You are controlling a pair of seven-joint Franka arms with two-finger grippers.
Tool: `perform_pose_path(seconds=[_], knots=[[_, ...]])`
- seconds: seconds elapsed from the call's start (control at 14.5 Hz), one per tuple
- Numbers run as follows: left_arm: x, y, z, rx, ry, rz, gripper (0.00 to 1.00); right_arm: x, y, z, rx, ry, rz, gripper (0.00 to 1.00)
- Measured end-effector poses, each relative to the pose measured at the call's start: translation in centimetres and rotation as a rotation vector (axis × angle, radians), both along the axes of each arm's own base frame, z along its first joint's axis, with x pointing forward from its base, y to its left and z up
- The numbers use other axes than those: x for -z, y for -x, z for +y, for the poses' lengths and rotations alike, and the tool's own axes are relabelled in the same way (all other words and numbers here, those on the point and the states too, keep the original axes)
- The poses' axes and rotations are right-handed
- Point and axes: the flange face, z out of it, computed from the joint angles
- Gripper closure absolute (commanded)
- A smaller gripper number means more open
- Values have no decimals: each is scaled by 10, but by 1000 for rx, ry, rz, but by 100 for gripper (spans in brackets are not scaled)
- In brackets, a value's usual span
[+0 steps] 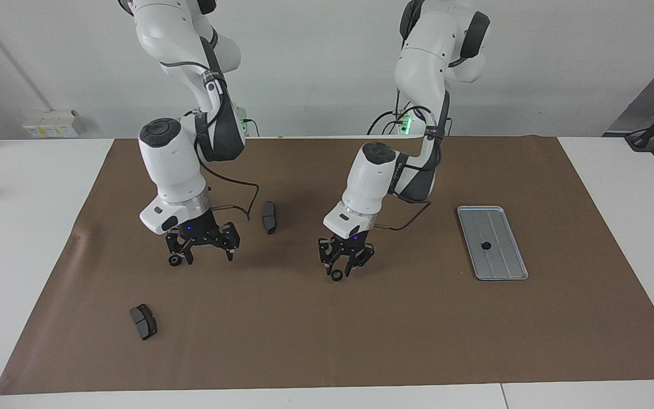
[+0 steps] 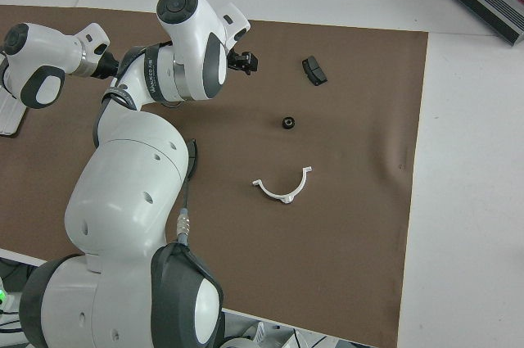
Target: Place bearing gear from tray to pile
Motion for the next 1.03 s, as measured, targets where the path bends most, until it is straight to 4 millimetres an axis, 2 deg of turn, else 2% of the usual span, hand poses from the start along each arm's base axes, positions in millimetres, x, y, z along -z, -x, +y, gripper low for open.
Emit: perform_pose_path(seconds=[0.21,0.34,0.41,0.62,0.83,0.9,1.03], knots=[[-1,-2,2,-7,0,-2,0,-1,1,14,6,-8,-4,0],[-4,-7,12,-23,-4,-4,0,1,1,42,28,-26,-6,0],[-8,-11,23,-39,-8,-2,0,3,0,58,31,-34,-8,0],[-23,-17,78,-64,-41,13,0,11,-5,109,35,-60,-23,0],[-38,-8,145,-24,-112,66,0,42,-3,174,42,-85,-18,0],[-43,-4,166,-11,-137,102,0,52,-6,189,47,-91,-16,0],[-56,1,207,-2,-171,170,0,65,-16,202,47,-97,-25,0]])
